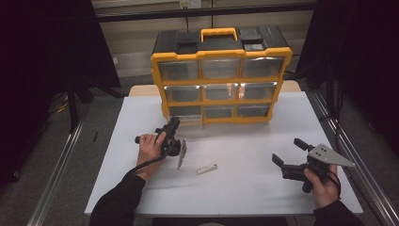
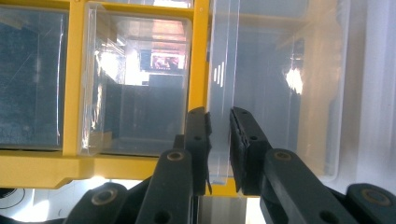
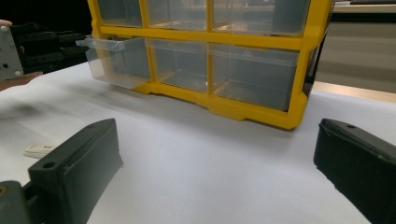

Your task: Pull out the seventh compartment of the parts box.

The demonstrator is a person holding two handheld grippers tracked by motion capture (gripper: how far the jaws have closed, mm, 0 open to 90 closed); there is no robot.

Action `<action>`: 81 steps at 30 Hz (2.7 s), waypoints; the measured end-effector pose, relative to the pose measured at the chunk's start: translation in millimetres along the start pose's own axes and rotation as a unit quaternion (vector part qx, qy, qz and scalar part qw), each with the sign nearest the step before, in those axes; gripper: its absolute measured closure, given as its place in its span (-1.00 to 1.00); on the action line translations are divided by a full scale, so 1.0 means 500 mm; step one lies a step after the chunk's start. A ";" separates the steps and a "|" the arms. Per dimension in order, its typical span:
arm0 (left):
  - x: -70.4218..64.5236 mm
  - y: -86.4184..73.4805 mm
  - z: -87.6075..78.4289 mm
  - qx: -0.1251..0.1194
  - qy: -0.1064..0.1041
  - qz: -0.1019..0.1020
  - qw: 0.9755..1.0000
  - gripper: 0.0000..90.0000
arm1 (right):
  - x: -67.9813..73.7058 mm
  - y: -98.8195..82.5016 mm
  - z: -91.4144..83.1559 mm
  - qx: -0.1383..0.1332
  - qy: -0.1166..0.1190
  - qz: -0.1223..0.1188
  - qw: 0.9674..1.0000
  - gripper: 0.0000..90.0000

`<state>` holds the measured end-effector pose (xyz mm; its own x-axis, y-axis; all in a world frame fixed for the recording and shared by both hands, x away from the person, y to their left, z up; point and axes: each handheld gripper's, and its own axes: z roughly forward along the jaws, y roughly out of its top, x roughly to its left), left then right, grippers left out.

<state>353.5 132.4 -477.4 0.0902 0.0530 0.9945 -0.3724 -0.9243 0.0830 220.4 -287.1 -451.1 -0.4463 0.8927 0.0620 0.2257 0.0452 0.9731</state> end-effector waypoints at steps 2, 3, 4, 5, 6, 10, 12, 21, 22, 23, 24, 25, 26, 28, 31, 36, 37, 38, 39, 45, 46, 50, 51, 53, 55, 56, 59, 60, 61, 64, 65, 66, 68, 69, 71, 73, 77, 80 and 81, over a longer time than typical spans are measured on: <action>0.001 0.000 -0.001 0.002 0.000 0.003 1.000 0.75 | 0.000 0.000 -0.001 0.001 0.001 -0.001 1.000 -0.99; 0.001 0.001 -0.002 0.003 0.000 0.004 1.000 0.75 | 0.000 0.000 -0.001 0.001 0.001 0.000 1.000 -0.99; 0.001 0.001 -0.002 0.004 0.000 0.006 1.000 0.75 | 0.000 0.000 -0.001 0.000 0.002 -0.001 1.000 -0.99; 0.001 0.001 -0.002 0.001 -0.004 0.003 1.000 0.75 | 0.000 0.000 -0.001 0.000 0.002 -0.002 1.000 -0.99; 0.000 0.002 -0.002 0.004 -0.007 0.001 1.000 0.75 | 0.000 0.000 -0.001 0.000 0.002 -0.002 1.000 -0.99; -0.001 0.005 -0.007 -0.003 0.000 -0.002 1.000 0.75 | 0.001 0.000 0.001 0.000 0.002 -0.004 1.000 -0.99; 0.002 0.005 -0.014 0.005 -0.008 0.007 1.000 0.75 | 0.001 -0.001 0.001 0.001 0.001 -0.003 1.000 -0.99; 0.000 0.007 -0.028 0.002 0.000 -0.003 1.000 0.75 | 0.001 0.000 0.000 0.002 0.003 -0.004 1.000 -0.99; 0.001 0.006 -0.028 0.003 -0.003 0.002 1.000 0.75 | 0.001 0.000 -0.001 0.002 0.002 -0.004 1.000 -0.99; 0.001 0.006 -0.028 -0.001 -0.007 0.000 1.000 0.75 | 0.001 0.000 -0.001 0.002 0.003 -0.004 1.000 -0.99; -0.003 0.006 -0.026 -0.012 -0.008 -0.012 1.000 0.75 | 0.001 0.000 0.000 0.002 0.004 -0.004 1.000 -0.99; 0.000 0.006 -0.030 -0.004 -0.011 0.003 1.000 0.75 | 0.002 0.000 0.000 0.002 0.002 -0.005 1.000 -0.99; -0.001 0.006 -0.031 -0.006 -0.005 -0.001 1.000 0.75 | 0.003 0.000 0.001 0.002 0.002 -0.006 1.000 -0.99; -0.001 0.007 -0.030 -0.011 -0.013 -0.001 1.000 0.75 | 0.004 0.000 0.000 0.002 0.004 -0.006 1.000 -0.99; 0.000 0.007 -0.038 -0.005 -0.015 -0.002 1.000 0.75 | 0.003 0.000 0.000 0.002 0.004 -0.007 1.000 -0.99; 0.002 0.009 -0.048 -0.009 -0.014 0.001 1.000 0.75 | 0.003 0.000 0.001 0.002 0.003 -0.006 1.000 -0.99; 0.001 0.009 -0.049 -0.012 -0.013 -0.002 1.000 0.75 | 0.003 0.000 0.001 0.002 0.002 -0.006 1.000 -0.99; 0.003 0.010 -0.050 -0.009 -0.015 0.003 1.000 0.75 | 0.003 0.000 0.001 0.002 0.002 -0.006 1.000 -0.99; 0.002 0.010 -0.050 -0.010 -0.015 -0.002 1.000 0.75 | 0.003 0.000 0.001 0.002 0.002 -0.006 1.000 -0.99; 0.002 0.012 -0.058 -0.009 -0.018 -0.007 1.000 0.75 | 0.004 0.000 0.002 0.001 0.002 -0.004 1.000 -0.99; 0.004 0.013 -0.060 -0.006 -0.015 0.000 1.000 0.75 | 0.003 0.000 0.001 0.002 0.001 -0.007 1.000 -0.99; 0.004 0.014 -0.065 -0.008 -0.015 -0.006 1.000 0.75 | 0.003 0.000 0.001 0.002 0.002 -0.007 1.000 -0.99; 0.003 0.014 -0.066 -0.011 -0.014 -0.009 1.000 0.75 | 0.003 0.000 0.001 0.002 0.002 -0.007 1.000 -0.99; 0.006 0.014 -0.071 -0.007 -0.018 -0.004 1.000 0.75 | 0.003 0.000 0.001 0.002 0.004 -0.007 1.000 -0.99; 0.006 0.014 -0.072 -0.013 -0.016 -0.010 1.000 0.74 | 0.003 0.000 0.001 0.002 0.002 -0.007 1.000 -0.99; 0.005 0.014 -0.073 -0.015 -0.018 -0.015 1.000 0.74 | 0.004 0.000 0.001 0.002 0.002 -0.007 1.000 -0.99; 0.005 0.010 -0.076 -0.013 -0.018 -0.024 0.999 0.74 | 0.004 0.000 0.001 0.002 0.002 -0.007 1.000 -0.99; 0.008 0.009 -0.078 -0.007 -0.025 -0.019 0.999 0.74 | 0.003 0.000 0.001 0.002 0.002 -0.007 1.000 -0.99; 0.008 0.009 -0.080 -0.006 -0.025 -0.017 1.000 0.73 | 0.003 0.000 0.001 0.002 0.002 -0.007 1.000 -0.99; 0.005 0.010 -0.082 -0.007 -0.029 -0.019 0.999 0.73 | 0.003 0.000 0.001 0.001 0.001 -0.007 1.000 -0.99; 0.008 0.011 -0.083 -0.005 -0.030 -0.007 1.000 0.73 | 0.003 0.000 0.001 0.002 0.001 -0.007 1.000 -0.99; 0.003 0.010 -0.083 -0.006 -0.033 -0.018 0.999 0.73 | 0.003 0.000 0.001 0.002 0.002 -0.007 1.000 -0.99; 0.004 0.010 -0.082 -0.005 -0.038 -0.013 0.999 0.72 | 0.004 0.000 0.001 0.002 0.002 -0.006 1.000 -0.99; 0.004 0.011 -0.080 -0.010 -0.033 -0.010 0.999 0.72 | 0.004 0.000 0.002 0.002 0.001 -0.005 1.000 -0.99; 0.001 0.011 -0.079 -0.011 -0.040 -0.016 0.999 0.71 | 0.003 0.000 0.001 0.001 0.002 -0.007 1.000 -0.99; 0.001 0.010 -0.079 -0.011 -0.042 -0.014 0.999 0.71 | 0.004 0.000 0.001 0.002 0.001 -0.007 1.000 -0.99; 0.003 0.012 -0.080 -0.008 -0.037 -0.015 0.999 0.71 | 0.003 0.000 0.001 0.002 0.001 -0.007 1.000 -0.99; 0.004 0.012 -0.080 -0.007 -0.043 -0.031 0.999 0.69 | 0.003 0.000 0.001 0.002 0.002 -0.007 1.000 -0.99; 0.004 0.011 -0.080 -0.008 -0.043 -0.038 0.998 0.69 | 0.004 0.000 0.001 0.002 0.001 -0.006 1.000 -0.99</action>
<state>314.8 142.3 -472.4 0.1980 0.0883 0.9762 -0.3767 -0.9126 0.1590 220.1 -285.2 -451.1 -0.4516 0.8908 0.0504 0.2243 0.0587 0.9728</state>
